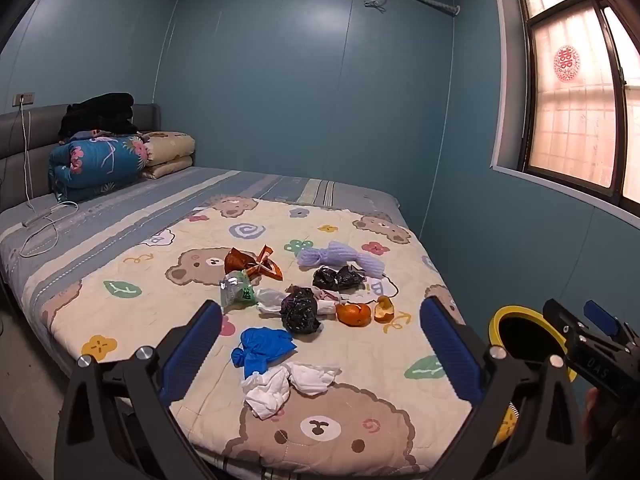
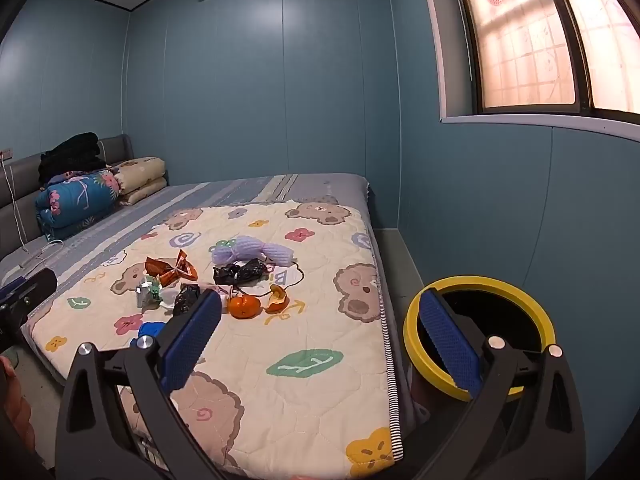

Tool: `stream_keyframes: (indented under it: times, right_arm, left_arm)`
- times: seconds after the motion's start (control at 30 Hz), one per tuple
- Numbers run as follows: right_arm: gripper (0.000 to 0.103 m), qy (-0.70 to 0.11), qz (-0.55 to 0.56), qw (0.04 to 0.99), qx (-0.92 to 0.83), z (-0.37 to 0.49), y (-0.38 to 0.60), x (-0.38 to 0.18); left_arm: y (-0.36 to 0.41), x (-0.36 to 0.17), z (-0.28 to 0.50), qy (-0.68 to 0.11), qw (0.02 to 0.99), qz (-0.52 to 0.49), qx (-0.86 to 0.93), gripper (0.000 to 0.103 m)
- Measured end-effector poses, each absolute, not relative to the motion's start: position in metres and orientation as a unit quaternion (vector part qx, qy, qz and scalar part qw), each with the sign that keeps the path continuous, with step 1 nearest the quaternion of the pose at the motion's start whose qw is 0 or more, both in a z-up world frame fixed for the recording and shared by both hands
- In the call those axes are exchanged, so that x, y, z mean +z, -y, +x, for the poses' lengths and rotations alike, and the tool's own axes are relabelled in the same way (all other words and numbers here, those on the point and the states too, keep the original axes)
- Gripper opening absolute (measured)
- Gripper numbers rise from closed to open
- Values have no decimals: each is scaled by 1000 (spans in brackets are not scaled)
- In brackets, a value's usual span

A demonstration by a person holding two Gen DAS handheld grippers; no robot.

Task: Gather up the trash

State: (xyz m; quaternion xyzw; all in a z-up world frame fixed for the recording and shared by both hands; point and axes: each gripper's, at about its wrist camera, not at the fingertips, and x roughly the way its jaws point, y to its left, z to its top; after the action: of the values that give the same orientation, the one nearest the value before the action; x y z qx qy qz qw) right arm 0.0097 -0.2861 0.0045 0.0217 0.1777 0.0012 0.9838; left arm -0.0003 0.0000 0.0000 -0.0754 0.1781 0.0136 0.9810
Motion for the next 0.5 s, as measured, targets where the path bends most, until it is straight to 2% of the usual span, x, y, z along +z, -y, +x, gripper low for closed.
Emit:
stream_keyframes:
  times: [0.5]
  right_arm:
    - [95, -178, 24, 984, 0, 10, 288, 6]
  left_arm:
    - [-6, -5, 2, -178, 981, -76, 15, 96]
